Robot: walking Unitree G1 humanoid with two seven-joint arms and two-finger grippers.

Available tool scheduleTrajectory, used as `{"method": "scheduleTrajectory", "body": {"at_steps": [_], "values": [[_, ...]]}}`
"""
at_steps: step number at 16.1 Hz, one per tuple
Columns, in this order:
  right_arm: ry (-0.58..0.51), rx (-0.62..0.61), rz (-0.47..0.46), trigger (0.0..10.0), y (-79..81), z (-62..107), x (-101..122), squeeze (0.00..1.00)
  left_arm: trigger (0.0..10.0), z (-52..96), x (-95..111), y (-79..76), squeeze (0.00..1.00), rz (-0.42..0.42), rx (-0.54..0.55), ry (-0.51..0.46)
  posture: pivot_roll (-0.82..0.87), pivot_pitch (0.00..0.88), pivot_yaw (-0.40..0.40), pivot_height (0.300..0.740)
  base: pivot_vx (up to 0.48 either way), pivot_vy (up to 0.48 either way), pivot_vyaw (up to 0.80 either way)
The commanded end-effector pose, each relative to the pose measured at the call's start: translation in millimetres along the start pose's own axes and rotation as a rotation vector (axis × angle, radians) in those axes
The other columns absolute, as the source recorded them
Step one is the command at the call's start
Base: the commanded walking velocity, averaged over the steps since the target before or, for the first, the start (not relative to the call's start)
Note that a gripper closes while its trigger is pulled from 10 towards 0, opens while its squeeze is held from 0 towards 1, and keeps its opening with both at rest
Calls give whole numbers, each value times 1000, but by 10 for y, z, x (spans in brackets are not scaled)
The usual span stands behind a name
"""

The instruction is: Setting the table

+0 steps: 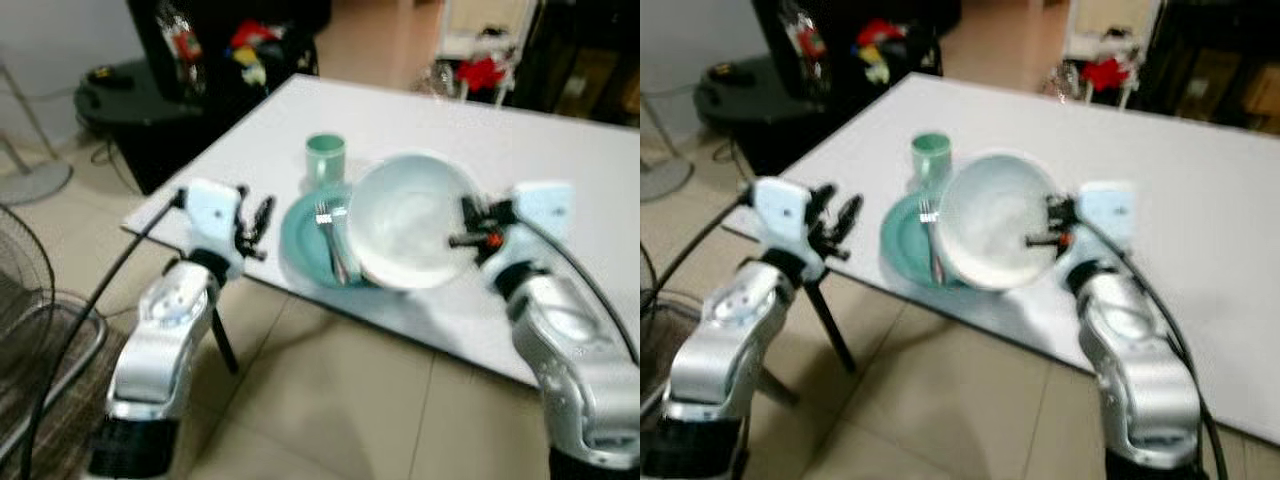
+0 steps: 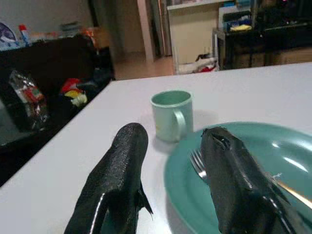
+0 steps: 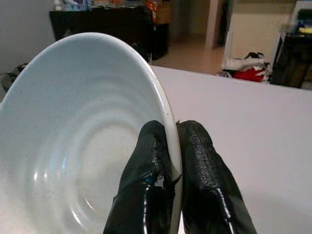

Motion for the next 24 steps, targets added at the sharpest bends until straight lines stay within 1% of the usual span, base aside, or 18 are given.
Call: {"method": "scheduleTrajectory", "body": {"at_steps": [1, 9, 15, 19, 21, 23, 24], "values": [[-47, 43, -7, 10000, 102, -1, 109, 0, 10000, 20, 10, 89, 0, -7, 24, 0, -4, 0, 61, 740, 349, 0, 0], [-40, 33, -24, 10000, 85, -33, 112, 0, 10000, 21, -4, 74, 0, -11, 13, 4, -6, 0, 61, 740, 348, 0, 0], [-43, 33, -30, 10000, 87, -71, 131, 0, 10000, -8, 7, 61, 0, -10, 7, -2, -10, 0, 65, 740, 349, 0, 0], [-45, 47, -26, 10000, 91, -137, 159, 0, 10000, -24, 14, 51, 0, -7, 3, -6, -7, 0, 61, 740, 348, 0, 0], [-39, 39, -68, 10000, 13, -199, 196, 0, 10000, -14, 10, 55, 0, -9, 4, -5, -3, 0, 57, 740, 349, 0, 0], [-15, 32, -151, 10000, -90, -273, 214, 0, 10000, -14, 12, 62, 0, -11, 2, -5, -1, 0, 55, 740, 347, 0, 0], [9, 32, -169, 10000, -144, -317, 203, 0, 10000, -10, 10, 65, 0, -15, -4, -4, -1, 0, 56, 740, 349, 0, 0]]}}
Point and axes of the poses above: a point about 5 cm out from each wrist's last joint towards the gripper, its own z axis pointing back from the gripper into the wrist, its own x axis along the axis of the wrist's last joint, y = z × x, the point moved 2 cm from there along -z, pointing out of the wrist towards the gripper, and after that the axes turned 3 degrees about z, right-handed, at the moved point
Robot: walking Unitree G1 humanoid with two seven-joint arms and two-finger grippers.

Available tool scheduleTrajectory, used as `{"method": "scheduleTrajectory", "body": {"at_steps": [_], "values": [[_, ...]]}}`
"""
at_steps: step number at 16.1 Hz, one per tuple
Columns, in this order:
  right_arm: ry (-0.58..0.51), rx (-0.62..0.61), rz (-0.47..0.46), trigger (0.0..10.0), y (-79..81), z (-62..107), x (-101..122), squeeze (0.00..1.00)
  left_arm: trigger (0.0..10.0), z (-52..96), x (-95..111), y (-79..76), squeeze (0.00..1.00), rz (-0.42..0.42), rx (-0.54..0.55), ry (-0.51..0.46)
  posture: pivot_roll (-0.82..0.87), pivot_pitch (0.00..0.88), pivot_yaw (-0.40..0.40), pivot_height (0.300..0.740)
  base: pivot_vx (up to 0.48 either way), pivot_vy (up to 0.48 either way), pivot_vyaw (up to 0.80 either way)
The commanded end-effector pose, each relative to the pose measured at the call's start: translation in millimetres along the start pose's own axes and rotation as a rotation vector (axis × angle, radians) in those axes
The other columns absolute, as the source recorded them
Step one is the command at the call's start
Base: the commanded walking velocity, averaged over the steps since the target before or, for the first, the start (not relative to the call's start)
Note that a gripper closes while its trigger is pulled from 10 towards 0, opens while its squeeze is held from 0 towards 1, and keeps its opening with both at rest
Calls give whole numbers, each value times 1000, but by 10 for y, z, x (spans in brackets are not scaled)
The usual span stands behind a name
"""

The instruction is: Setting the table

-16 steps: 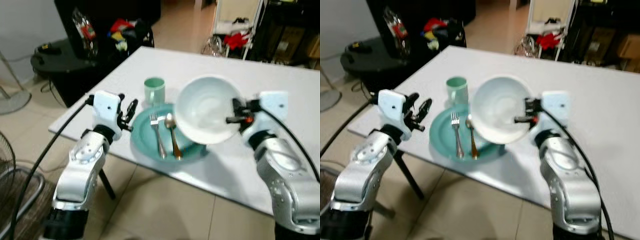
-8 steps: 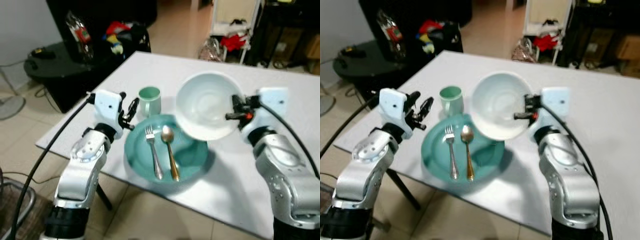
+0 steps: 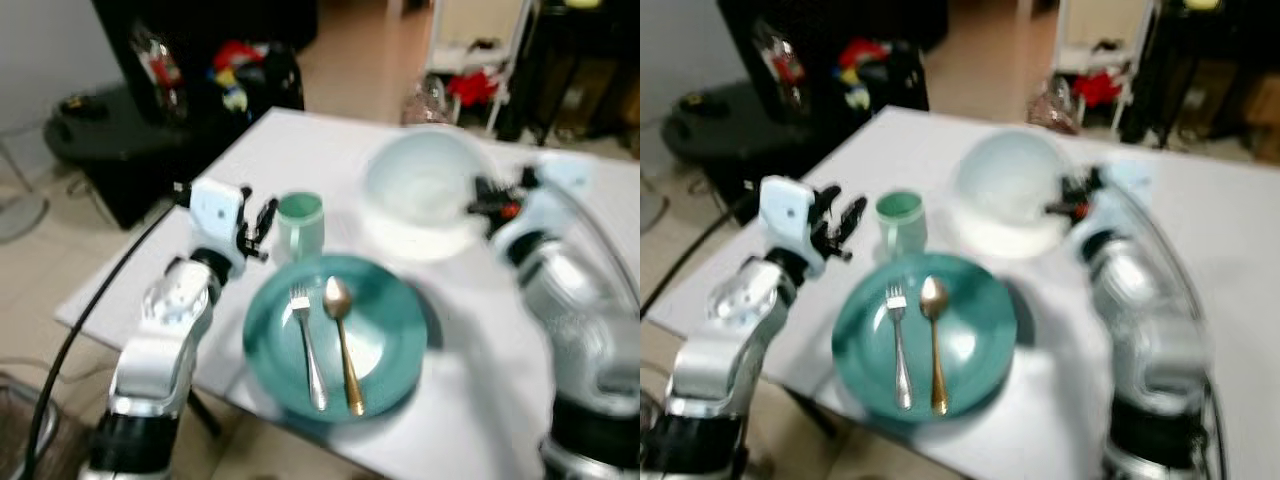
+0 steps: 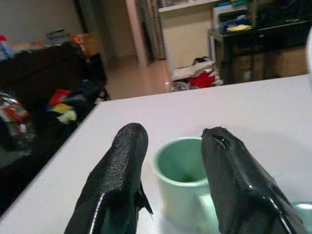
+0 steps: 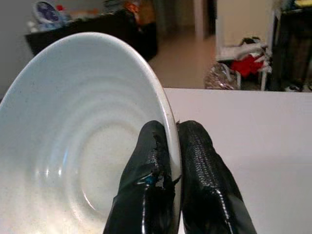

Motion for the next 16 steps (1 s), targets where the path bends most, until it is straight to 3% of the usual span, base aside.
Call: {"method": "scheduleTrajectory", "body": {"at_steps": [1, 5, 6, 9, 12, 14, 16], "values": [[17, 77, -34, 10000, 107, -68, 40, 0, 10000, 15, 33, 81, 0, -20, 10, -8, -3, 0, 56, 740, 349, 0, 0], [130, 55, -169, 10000, -186, -302, -9, 0, 10000, 71, 68, 184, 0, -32, -28, -12, 5, 0, 54, 740, 249, 0, 0], [163, 29, -229, 10000, -288, -390, -21, 0, 10000, 117, 66, 196, 0, -42, -86, 7, 7, 0, 55, 740, 0, 0, 0], [258, 8, -289, 10000, -427, -539, -101, 0, 10000, 175, 77, 210, 0, -70, -192, 41, 13, 0, 56, 740, 0, 0, 0], [322, 12, -312, 10000, -469, -628, -175, 0, 10000, 213, 69, 199, 0, -77, -268, 81, 17, 0, 56, 740, 0, 0, 0], [368, -9, -386, 10000, -477, -752, -222, 0, 10000, 317, 55, 66, 0, -57, -432, 145, 22, 0, 57, 740, 0, 0, 0], [382, -10, -412, 10000, -433, -837, -257, 0, 10000, 394, 27, -9, 0, -38, -524, 199, 27, 0, 55, 740, 0, 0, 0]]}}
Point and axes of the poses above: a point about 5 cm out from each wrist's last joint towards the gripper, its own z axis pointing back from the gripper into the wrist, its own x axis along the axis of the wrist's last joint, y = z × x, the point moved 2 cm from there along -z, pointing out of the wrist towards the gripper, and after that the axes turned 3 degrees about z, right-handed, at the moved point
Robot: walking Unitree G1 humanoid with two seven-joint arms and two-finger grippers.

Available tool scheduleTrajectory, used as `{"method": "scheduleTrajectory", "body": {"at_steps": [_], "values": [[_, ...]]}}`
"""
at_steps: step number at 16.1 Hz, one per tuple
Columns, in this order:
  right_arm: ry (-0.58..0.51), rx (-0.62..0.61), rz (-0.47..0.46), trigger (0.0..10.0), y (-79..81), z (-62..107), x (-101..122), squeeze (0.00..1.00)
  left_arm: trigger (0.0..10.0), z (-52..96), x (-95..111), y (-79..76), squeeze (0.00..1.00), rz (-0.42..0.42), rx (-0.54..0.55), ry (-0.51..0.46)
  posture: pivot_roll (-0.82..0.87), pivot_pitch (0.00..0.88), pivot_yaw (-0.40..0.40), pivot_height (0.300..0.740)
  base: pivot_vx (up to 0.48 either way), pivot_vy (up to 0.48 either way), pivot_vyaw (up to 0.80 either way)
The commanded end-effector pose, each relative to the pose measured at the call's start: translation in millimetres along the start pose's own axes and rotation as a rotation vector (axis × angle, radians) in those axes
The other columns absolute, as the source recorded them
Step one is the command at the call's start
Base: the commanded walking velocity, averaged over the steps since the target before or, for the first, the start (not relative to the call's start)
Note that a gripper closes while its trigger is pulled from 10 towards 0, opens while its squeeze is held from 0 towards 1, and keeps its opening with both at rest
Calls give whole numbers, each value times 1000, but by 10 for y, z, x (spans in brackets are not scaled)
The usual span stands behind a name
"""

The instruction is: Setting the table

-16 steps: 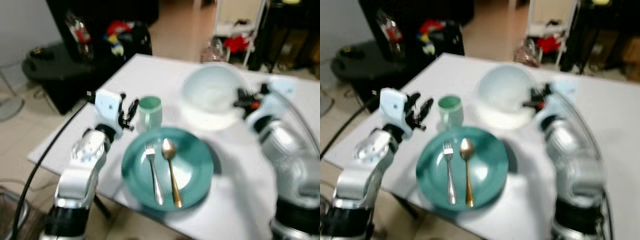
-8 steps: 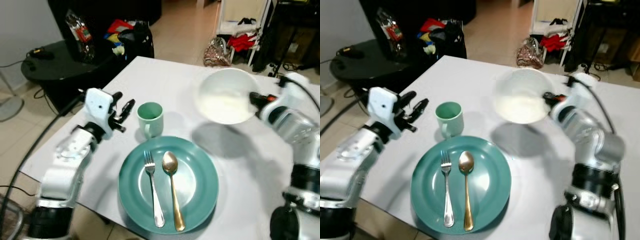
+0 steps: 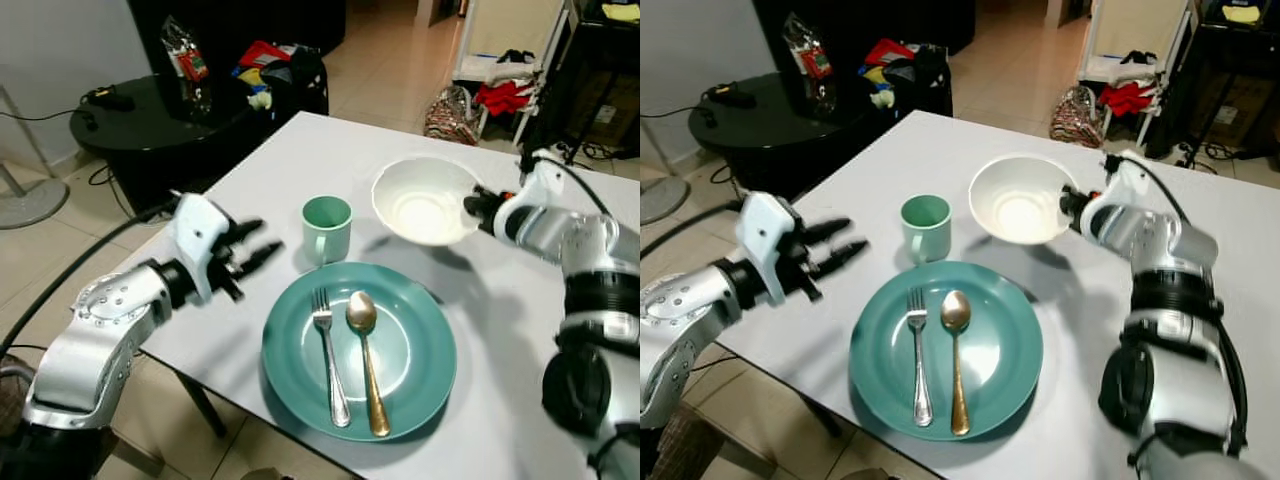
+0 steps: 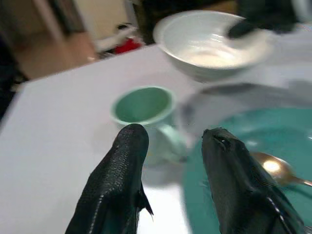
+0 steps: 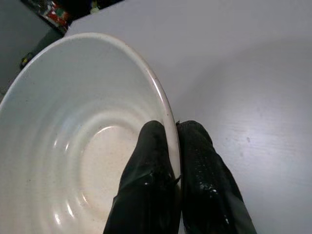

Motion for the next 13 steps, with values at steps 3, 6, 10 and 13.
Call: {"method": "scheduleTrajectory", "body": {"at_steps": [3, 6, 10, 13], "values": [[-15, 27, -41, 10000, 62, -36, 48, 0, 10000, 40, -40, -108, 0, 24, -96, 58, 36, 0, 49, 740, 0, 0, 0], [37, 12, -68, 10000, 35, -85, -33, 0, 10000, 31, -114, -168, 0, 75, -128, 129, 35, 0, 49, 740, 0, 0, 0], [67, 17, -73, 10000, 33, -117, -99, 0, 10000, 4, -150, -220, 0, 93, -158, 172, 29, 0, 55, 740, 0, 0, 0], [85, 25, -54, 10000, 47, -127, -115, 0, 10000, -10, -138, -244, 0, 96, -168, 179, 29, 0, 57, 740, 0, 0, 0]]}}
Point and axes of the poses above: a point about 5 cm out from each wrist's last joint towards the gripper, its own z axis pointing back from the gripper into the wrist, its own x axis along the axis of the wrist's last joint, y = z × x, the point moved 2 cm from there along -z, pointing out of the wrist towards the gripper, and after that the axes turned 3 degrees about z, right-handed, at the moved point
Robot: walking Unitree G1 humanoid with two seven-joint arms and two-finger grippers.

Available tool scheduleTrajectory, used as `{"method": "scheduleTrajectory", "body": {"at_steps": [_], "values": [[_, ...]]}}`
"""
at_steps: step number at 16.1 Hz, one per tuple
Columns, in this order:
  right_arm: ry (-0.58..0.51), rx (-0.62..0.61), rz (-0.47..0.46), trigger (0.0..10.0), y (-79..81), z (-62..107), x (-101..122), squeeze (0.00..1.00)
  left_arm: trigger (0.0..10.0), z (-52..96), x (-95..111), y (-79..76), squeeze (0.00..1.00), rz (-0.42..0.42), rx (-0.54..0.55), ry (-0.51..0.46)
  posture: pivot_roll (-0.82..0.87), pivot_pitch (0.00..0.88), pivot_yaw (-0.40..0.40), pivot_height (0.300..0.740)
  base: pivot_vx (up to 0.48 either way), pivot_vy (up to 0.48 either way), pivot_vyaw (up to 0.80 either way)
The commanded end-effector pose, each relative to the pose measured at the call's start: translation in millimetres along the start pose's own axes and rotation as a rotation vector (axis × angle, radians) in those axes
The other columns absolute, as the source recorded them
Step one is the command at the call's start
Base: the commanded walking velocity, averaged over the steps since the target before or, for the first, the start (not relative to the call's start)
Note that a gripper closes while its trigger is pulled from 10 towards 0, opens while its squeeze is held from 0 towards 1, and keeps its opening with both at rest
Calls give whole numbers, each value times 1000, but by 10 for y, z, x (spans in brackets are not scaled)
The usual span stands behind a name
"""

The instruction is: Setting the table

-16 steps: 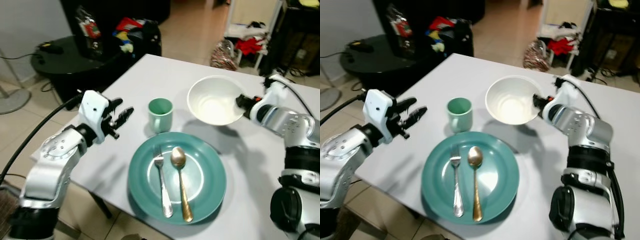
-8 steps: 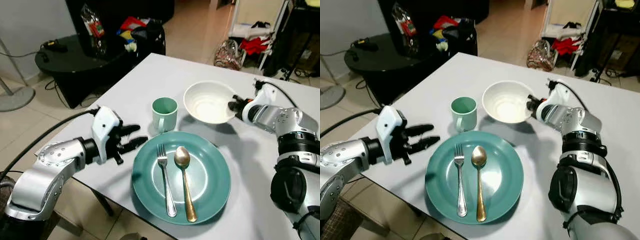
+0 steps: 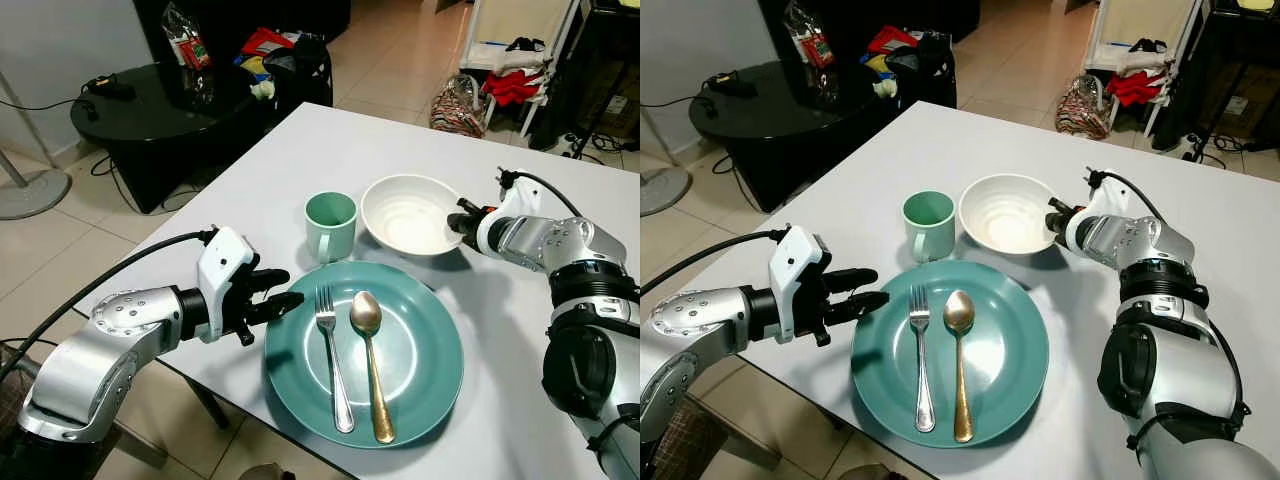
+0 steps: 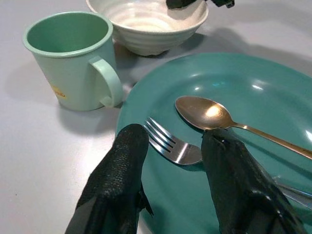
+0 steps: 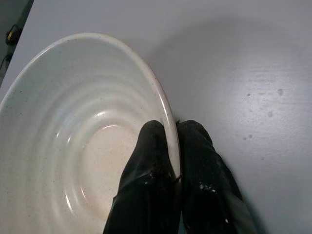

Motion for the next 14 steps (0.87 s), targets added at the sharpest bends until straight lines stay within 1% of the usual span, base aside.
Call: {"method": "scheduleTrajectory", "body": {"at_steps": [1, 3, 5, 9, 10, 11, 12, 14], "values": [[-50, 38, 16, 10000, 105, 39, 162, 0, 10000, 6, 52, -7, 0, -26, -3, 4, 29, 0, 57, 740, 0, 0, 0], [-30, 36, 27, 10000, 80, 58, 139, 0, 10000, 6, 51, -4, 0, -30, 1, 9, 31, 0, 52, 740, 0, 0, 0], [28, 61, 54, 10000, 55, 117, 54, 0, 10000, 17, 39, 7, 0, -29, 5, 13, 23, 0, 54, 740, 0, 0, 0], [69, 72, 49, 10000, 42, 119, -45, 0, 10000, -6, 32, -1, 0, -27, 0, 19, 20, 0, 58, 740, 0, 0, 0], [77, 62, 49, 10000, 27, 116, -67, 141, 10000, -11, 35, -2, 0, -29, -2, 19, 14, 0, 66, 740, 0, 0, 0], [77, 62, 46, 10000, 22, 125, -82, 600, 10000, -12, 35, 0, 0, -31, -2, 20, 14, 0, 66, 740, 0, 0, 0], [76, 65, 43, 10000, 24, 133, -87, 1000, 10000, -12, 36, 1, 0, -32, -1, 20, 17, 0, 66, 740, 0, 0, 0], [68, 71, 36, 10000, 28, 149, -73, 1000, 10000, -11, 38, 7, 0, -35, 3, 20, 20, 0, 64, 740, 0, 0, 0]]}}
Point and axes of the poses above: a point about 5 cm out from each wrist's last joint towards the gripper, its own z axis pointing back from the gripper into the wrist, its own x axis along the axis of the wrist's last joint, y = z × x, the point moved 2 cm from there along -z, pointing out of the wrist towards the gripper, and after that the axes turned 3 degrees about z, right-handed, at the moved point
